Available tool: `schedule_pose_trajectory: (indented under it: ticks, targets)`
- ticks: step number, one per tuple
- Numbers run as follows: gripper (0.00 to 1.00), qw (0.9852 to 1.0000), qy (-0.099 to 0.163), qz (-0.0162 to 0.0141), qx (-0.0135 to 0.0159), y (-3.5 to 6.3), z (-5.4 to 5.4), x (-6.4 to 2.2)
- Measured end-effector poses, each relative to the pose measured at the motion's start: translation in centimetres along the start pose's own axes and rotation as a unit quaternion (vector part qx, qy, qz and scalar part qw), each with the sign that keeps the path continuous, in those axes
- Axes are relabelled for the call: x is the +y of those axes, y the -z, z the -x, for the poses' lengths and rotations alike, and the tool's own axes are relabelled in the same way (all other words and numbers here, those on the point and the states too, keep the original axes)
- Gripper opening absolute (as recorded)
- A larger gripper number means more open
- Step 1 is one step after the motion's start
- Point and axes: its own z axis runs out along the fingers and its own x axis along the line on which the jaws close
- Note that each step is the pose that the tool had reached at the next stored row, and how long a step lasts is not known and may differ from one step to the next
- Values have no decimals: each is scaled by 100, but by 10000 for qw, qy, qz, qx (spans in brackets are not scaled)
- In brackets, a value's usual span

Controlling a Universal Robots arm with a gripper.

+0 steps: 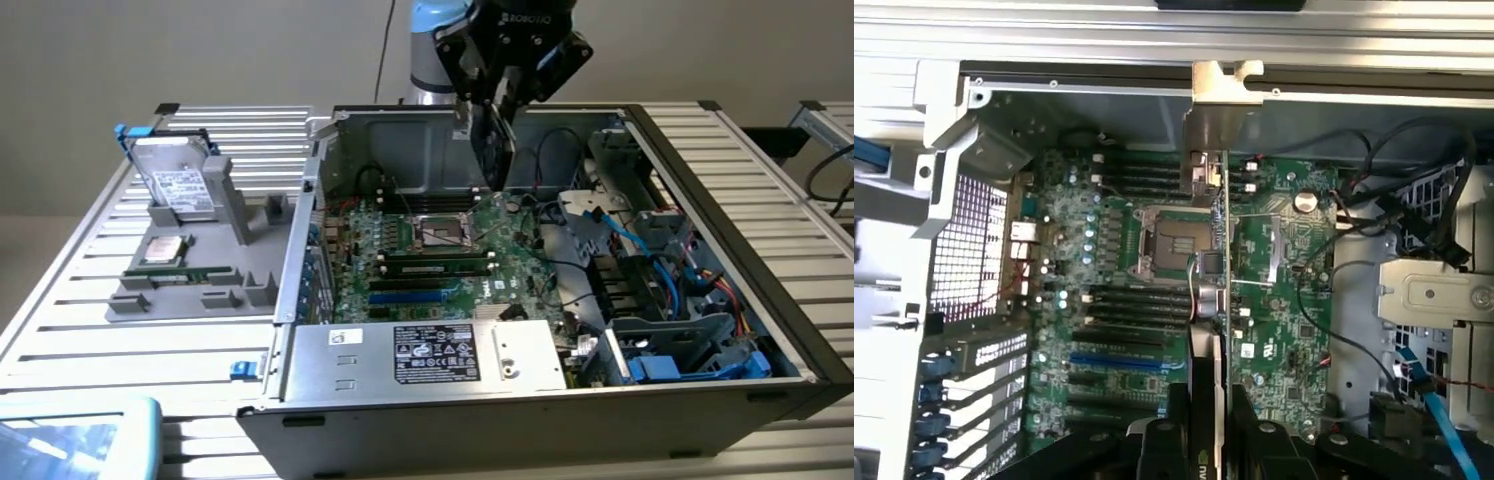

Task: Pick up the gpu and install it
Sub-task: 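Insert the gpu into the slot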

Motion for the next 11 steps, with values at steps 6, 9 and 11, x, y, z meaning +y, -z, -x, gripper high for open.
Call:
schedule_pose_trajectory:
  ticks: [6,9,11]
  targets:
    - [27,9985,551,52,34,-5,0,0]
    - [27,9966,818,94,48,-8,1,-1]
    - [27,9950,990,122,57,-10,1,-1]
